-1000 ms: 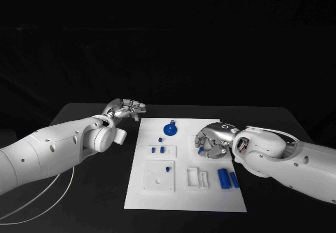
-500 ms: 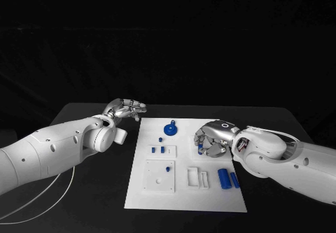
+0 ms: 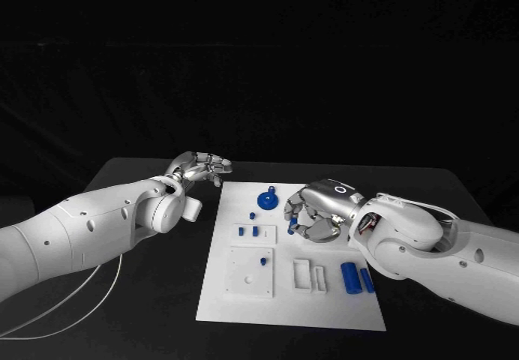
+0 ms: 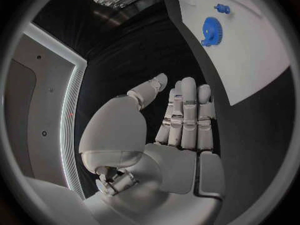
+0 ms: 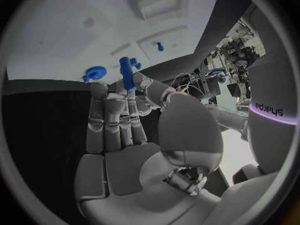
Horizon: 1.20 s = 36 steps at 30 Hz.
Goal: Assemble the parts on the task board
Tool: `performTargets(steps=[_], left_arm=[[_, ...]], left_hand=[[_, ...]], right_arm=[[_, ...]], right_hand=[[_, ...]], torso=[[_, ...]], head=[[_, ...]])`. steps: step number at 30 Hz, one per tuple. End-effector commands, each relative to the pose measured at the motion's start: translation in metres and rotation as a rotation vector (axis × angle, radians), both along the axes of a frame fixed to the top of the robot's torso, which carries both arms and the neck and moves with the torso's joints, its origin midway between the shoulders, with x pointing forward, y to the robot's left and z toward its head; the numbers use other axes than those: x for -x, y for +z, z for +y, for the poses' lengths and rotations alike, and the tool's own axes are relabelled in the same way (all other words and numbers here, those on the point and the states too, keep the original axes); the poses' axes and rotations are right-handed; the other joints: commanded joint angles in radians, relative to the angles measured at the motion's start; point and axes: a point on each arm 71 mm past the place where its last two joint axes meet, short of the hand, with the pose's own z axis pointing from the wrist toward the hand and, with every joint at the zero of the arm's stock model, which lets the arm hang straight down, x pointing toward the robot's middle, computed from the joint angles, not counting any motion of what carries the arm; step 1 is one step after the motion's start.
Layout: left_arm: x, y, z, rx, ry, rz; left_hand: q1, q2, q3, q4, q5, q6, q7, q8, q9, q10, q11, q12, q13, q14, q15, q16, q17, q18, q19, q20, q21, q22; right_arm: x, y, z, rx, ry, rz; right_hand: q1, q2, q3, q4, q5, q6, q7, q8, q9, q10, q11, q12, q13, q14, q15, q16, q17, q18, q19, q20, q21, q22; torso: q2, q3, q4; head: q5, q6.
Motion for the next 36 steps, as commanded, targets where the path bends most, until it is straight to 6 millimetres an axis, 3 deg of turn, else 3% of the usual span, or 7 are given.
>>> performTargets(steps=[1,6,10,14,20,30,36], left_arm=[[0.000,0.001,-0.003,0.013,-0.012,-0.005],[-0.001,0.001,-0.006,0.017,-0.016,-0.004],[-0.001,0.001,-0.008,0.019,-0.017,-0.003],[-0.002,0.001,-0.011,0.020,-0.023,-0.002],[-0.002,0.001,-0.013,0.021,-0.027,-0.002],[-0.002,0.001,-0.016,0.023,-0.034,-0.001],[-0.002,0.001,-0.017,0.023,-0.036,0.000]], left_hand=[[-0.009,0.003,-0.004,-0.001,0.004,-0.007,-0.001,0.005,0.001,-0.001,0.003,-0.002,0.001,0.004,0.002,-0.004,0.001,0.013,0.000,-0.012,-0.005,0.001],[-0.009,0.003,-0.004,-0.001,0.004,-0.007,-0.001,0.005,0.001,-0.001,0.003,-0.002,0.001,0.004,0.002,-0.004,0.002,0.014,0.000,-0.012,-0.005,0.001],[-0.009,0.004,-0.005,0.000,0.004,-0.007,-0.001,0.005,0.001,-0.001,0.004,-0.002,0.001,0.004,0.002,-0.004,0.002,0.013,0.000,-0.012,-0.005,0.001],[-0.009,0.004,-0.005,0.000,0.004,-0.008,-0.001,0.005,0.001,-0.001,0.004,-0.002,0.001,0.004,0.002,-0.004,0.002,0.013,0.000,-0.012,-0.005,0.002],[-0.010,0.004,-0.005,0.000,0.004,-0.008,-0.001,0.005,0.001,-0.001,0.004,-0.002,0.001,0.004,0.002,-0.004,0.002,0.013,0.000,-0.012,-0.005,0.002],[-0.010,0.005,-0.005,0.000,0.004,-0.008,-0.001,0.005,0.001,-0.002,0.004,-0.002,0.002,0.004,0.002,-0.005,0.003,0.013,0.000,-0.012,-0.006,0.002],[-0.010,0.005,-0.005,0.000,0.004,-0.008,0.000,0.005,0.001,-0.002,0.004,-0.002,0.002,0.004,0.002,-0.005,0.003,0.013,-0.001,-0.012,-0.006,0.002]], right_arm=[[0.007,0.004,0.015,-0.050,0.053,0.007],[0.018,0.002,0.047,-0.066,0.139,0.014],[0.026,-0.007,0.064,-0.082,0.179,0.047],[0.029,-0.015,0.073,-0.086,0.195,0.064],[0.033,-0.027,0.083,-0.074,0.219,0.083],[0.038,-0.051,0.089,-0.031,0.230,0.103],[0.042,-0.061,0.088,-0.016,0.231,0.124]], right_hand=[[0.010,0.002,0.006,0.000,0.007,0.007,0.000,0.004,0.001,0.063,-0.015,0.005,0.038,-0.009,-0.014,0.004,0.000,0.030,0.005,-0.004,0.004,0.021],[0.010,0.003,0.007,0.000,0.007,0.007,0.000,0.004,0.002,0.062,-0.015,0.005,0.039,-0.009,-0.014,0.004,0.000,0.030,0.005,-0.004,0.004,0.021],[0.010,0.004,0.007,0.000,0.007,0.007,0.001,0.004,0.002,0.062,-0.015,0.005,0.039,-0.009,-0.014,0.004,0.000,0.030,0.005,-0.004,0.004,0.021],[0.009,0.005,0.008,0.000,0.007,0.006,0.001,0.003,0.002,0.061,-0.015,0.005,0.040,-0.009,-0.014,0.004,0.000,0.030,0.005,-0.004,0.005,0.021],[0.009,0.007,0.008,-0.001,0.007,0.005,0.001,0.003,0.002,0.061,-0.014,0.004,0.040,-0.010,-0.014,0.004,0.000,0.030,0.004,-0.004,0.005,0.021],[0.009,0.008,0.009,-0.003,0.007,0.005,0.001,0.003,0.003,0.060,-0.014,0.004,0.042,-0.010,-0.014,0.004,0.000,0.030,0.004,-0.004,0.005,0.021],[0.009,0.008,0.009,-0.004,0.007,0.005,0.001,0.003,0.004,0.060,-0.014,0.004,0.042,-0.010,-0.013,0.004,0.000,0.030,0.003,-0.005,0.006,0.021]], torso=[[0.000,0.0001,0.0004],[-0.002,0.0003,-0.0040],[-0.003,-0.0011,-0.0036],[-0.002,0.0001,-0.0010],[-0.003,-0.0021,-0.0013],[-0.001,0.0004,-0.0015],[-0.001,-0.0002,-0.0015]], head=[[0.007,-0.002],[0.016,-0.002],[0.023,-0.001],[0.030,-0.003],[0.039,-0.008],[0.052,-0.015],[0.058,-0.019]])
